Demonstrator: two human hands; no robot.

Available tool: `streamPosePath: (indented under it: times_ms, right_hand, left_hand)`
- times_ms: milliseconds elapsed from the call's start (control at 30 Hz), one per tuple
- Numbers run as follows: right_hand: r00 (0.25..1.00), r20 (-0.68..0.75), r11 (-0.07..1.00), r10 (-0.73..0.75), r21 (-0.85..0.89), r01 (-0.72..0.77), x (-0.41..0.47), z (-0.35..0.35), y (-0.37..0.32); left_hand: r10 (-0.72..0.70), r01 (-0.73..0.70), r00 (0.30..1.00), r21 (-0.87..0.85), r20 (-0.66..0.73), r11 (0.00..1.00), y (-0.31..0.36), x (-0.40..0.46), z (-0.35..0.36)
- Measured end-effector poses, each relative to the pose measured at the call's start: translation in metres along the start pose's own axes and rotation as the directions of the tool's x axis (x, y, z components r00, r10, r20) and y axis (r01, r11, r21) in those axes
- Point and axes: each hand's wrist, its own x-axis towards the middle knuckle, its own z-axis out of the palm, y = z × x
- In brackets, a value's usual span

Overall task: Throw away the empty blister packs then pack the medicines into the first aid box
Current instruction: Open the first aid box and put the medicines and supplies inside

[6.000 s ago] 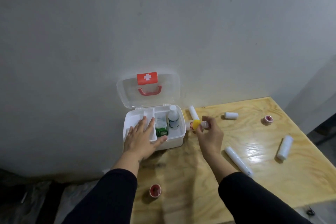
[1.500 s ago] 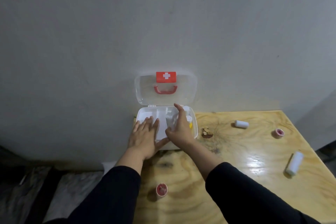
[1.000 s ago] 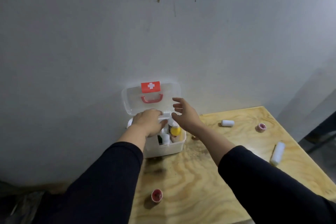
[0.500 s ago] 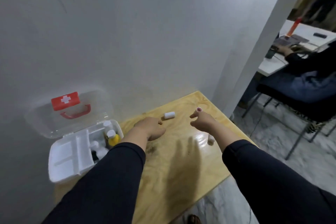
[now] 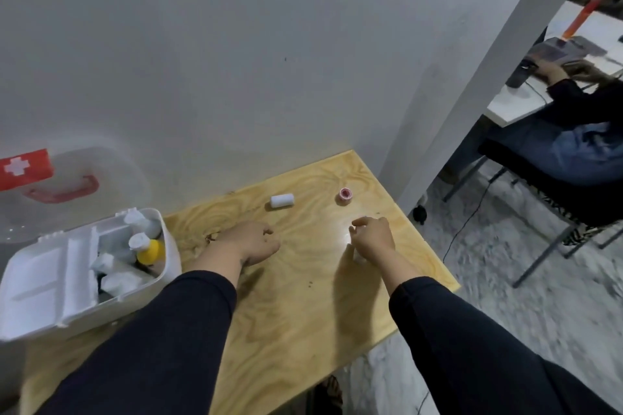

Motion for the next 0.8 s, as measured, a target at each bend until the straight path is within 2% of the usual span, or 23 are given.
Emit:
streamPosePath:
  times_ms: [100, 167, 267, 433, 600, 733, 800]
  right_hand:
    - [0.983, 0.062, 0.984, -0.175, -0.022, 0.177, 0.005, -0.006, -0.020]
    - [0.944, 0.114, 0.947, -0.310, -0.056, 0.318, 0.009, -0.009, -0.039]
    - [0.884, 0.187, 0.882, -0.429, -0.121, 0.454, 0.018, -0.007, -0.070]
    - [0.747, 0.319, 0.685, -0.583, -0.302, 0.664, 0.040, 0.014, -0.106]
    - [0.724, 0.398, 0.627, -0.564, -0.365, 0.688, 0.058, 0.034, -0.122]
    - [0.739, 0.379, 0.681, -0.557, -0.302, 0.667, 0.058, 0.046, -0.118]
    - [0.760, 0.354, 0.748, -0.545, -0.205, 0.631, 0.055, 0.048, -0.118]
  left_hand:
    - [-0.032, 0.032, 0.999, -0.008, -0.003, 0.999, 0.002, 0.002, -0.003]
    - [-0.051, 0.051, 0.999, -0.028, -0.004, 0.998, 0.004, 0.002, -0.007]
    - [-0.057, 0.056, 0.998, -0.024, -0.020, 0.998, 0.005, -0.001, -0.011]
    - [-0.114, 0.109, 0.991, -0.070, -0.069, 0.992, -0.003, -0.003, -0.010]
    - [-0.141, 0.133, 0.987, -0.093, -0.083, 0.987, -0.012, -0.003, -0.007]
    - [-0.172, 0.162, 0.981, -0.103, -0.091, 0.981, -0.017, -0.003, -0.005]
    - [-0.180, 0.167, 0.979, -0.132, -0.094, 0.977, -0.019, -0.005, -0.003]
